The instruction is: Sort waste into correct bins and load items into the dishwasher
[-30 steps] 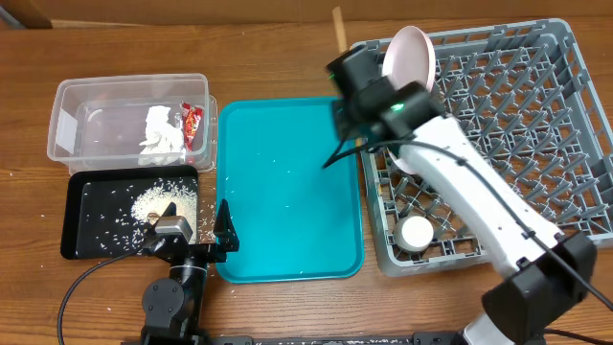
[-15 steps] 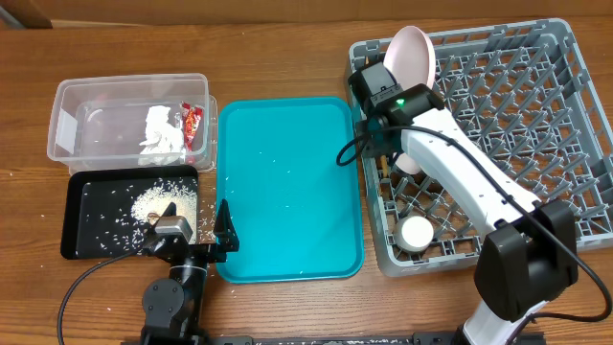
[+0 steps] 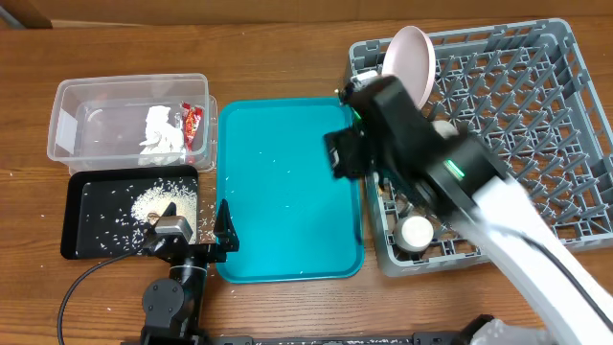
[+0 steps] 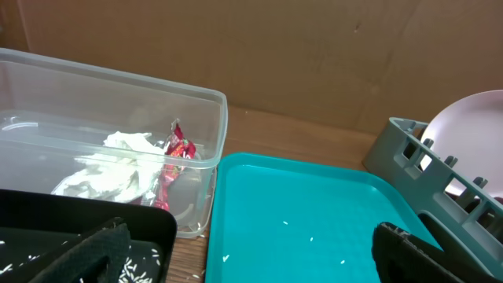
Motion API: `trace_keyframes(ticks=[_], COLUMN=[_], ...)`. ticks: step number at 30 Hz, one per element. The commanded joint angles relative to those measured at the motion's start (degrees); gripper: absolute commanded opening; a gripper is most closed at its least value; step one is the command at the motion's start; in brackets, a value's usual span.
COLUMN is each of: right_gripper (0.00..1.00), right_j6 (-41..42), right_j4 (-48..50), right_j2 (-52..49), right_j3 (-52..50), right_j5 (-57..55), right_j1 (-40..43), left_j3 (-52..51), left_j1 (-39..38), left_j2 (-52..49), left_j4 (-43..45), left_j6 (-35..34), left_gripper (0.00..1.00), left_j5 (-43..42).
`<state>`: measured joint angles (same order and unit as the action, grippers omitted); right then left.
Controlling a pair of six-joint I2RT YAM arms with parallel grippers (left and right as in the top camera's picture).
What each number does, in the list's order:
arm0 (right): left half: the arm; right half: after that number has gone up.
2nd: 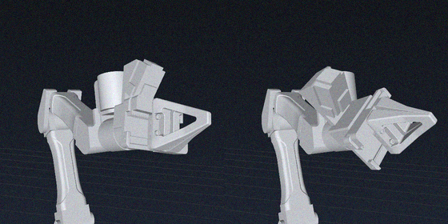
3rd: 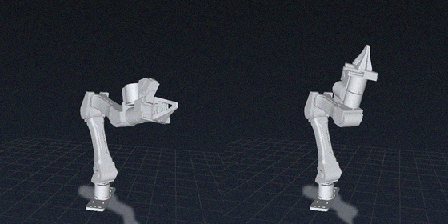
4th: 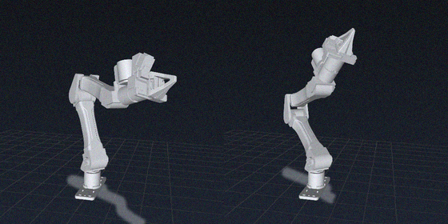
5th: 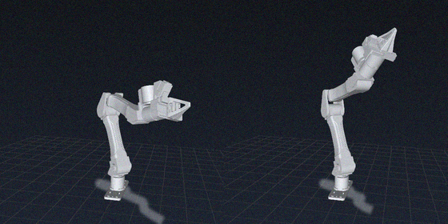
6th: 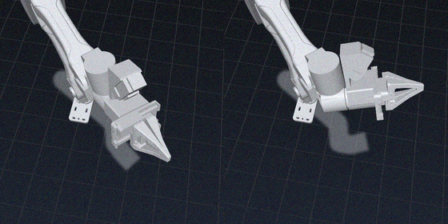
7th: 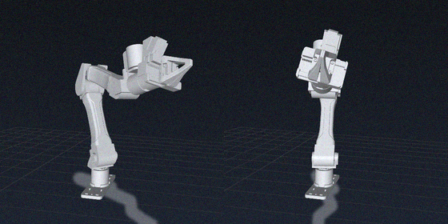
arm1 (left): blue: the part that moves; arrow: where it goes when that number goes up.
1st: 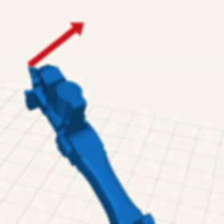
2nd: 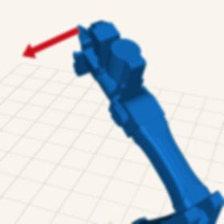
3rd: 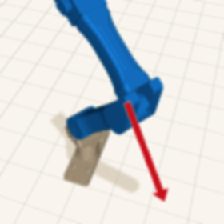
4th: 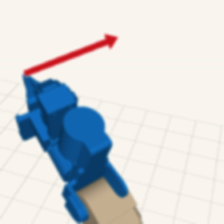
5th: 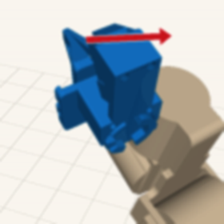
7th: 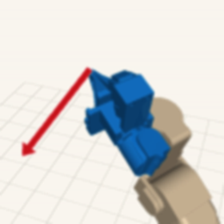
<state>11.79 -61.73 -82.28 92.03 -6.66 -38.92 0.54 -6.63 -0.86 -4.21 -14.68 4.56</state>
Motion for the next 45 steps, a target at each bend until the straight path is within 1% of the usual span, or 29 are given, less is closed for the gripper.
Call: trace_keyframes(ticks=[1, 6, 8, 11, 14, 15, 17, 18, 22, 24, 26, 27, 28, 33, 39, 45], right_gripper=[1.0, 1.0, 1.0, 1.0, 1.0, 1.0, 1.0, 1.0, 1.0, 1.0, 1.0, 1.0, 1.0, 1.0, 1.0, 1.0], right_j6=[0.39, 0.39, 0.81, 4.33, 4.31, 4.15, 1.18, -1.18, -2.95, -2.93, -2.89, -2.86, -2.86, -2.86, -2.84, -2.84], right_j4=[1.42, -5.25, -7.37, -8.96, -9.09, -9.07, -8.63, -7.87, -5.49, -2.45, 1.33, 5.51, 7.98, 18.51, 31.63, 39.32], right_j2=[7.78, 13.11, 15.21, 19.69, 23.67, 25.24, 28.0, 30.53, 35.36, 38.51, 41.53, 44.78, 46.6, 55.76, 67.06, 76.22], right_j3=[1.64, 1.64, 1.64, 1.64, 1.64, 1.62, 1.2, 0.11, -5.14, -10.45, -16.15, -22.56, -26.1, -42.58, -59.91, -71.95], right_j5=[2.8, 2.01, -0.24, -4.04, -7.3, -8.74, -8.48, -6.78, -0.9, 1.07, 1.36, 1.7, 1.81, 1.88, 1.9, 2.36], right_j1=[-3.85, -5.18, -4.02, -1.11, 1.09, 2.29, 6.01, 10.67, 20.7, 25.62, 28.63, 30.75, 31.45, 32.35, 32.35, 32.35], left_j3=[-0.24, -0.24, -0.24, -0.24, -0.24, -0.24, -0.24, -0.24, -0.24, -0.24, -0.24, -0.24, -0.24, -0.24, -0.24, -0.24], left_j1=[0.33, 0.33, 0.33, 0.33, 0.33, 0.33, 0.33, 0.33, 0.33, 0.33, 0.33, 0.33, 0.33, 0.33, 0.33, 0.33], left_j2=[0.55, 0.55, 0.55, 0.55, 0.55, 0.55, 0.55, 0.55, 0.55, 0.55, 0.55, 0.55, 0.55, 0.55, 0.55, 0.55], left_j4=[0.22, 0.22, 0.22, 0.22, 0.22, 0.22, 0.22, 0.22, 0.22, 0.22, 0.22, 0.22, 0.22, 0.22, 0.22, 0.22], left_j6=[-0.55, -0.57, -0.55, -0.55, -0.55, -0.57, -0.57, -0.55, -0.55, -0.57, -0.57, -0.55, -0.55, -0.57, -0.57, -0.57], left_gripper=[1.0, 1.0, 1.0, 1.0, 1.0, 1.0, 1.0, 1.0, 1.0, 1.0, 1.0, 1.0, 1.0, 1.0, 1.0, 1.0], left_j5=[0.31, 0.31, 0.31, 0.31, 0.31, 0.31, 0.31, 0.31, 0.31, 0.31, 0.31, 0.31, 0.31, 0.31, 0.31, 0.31])
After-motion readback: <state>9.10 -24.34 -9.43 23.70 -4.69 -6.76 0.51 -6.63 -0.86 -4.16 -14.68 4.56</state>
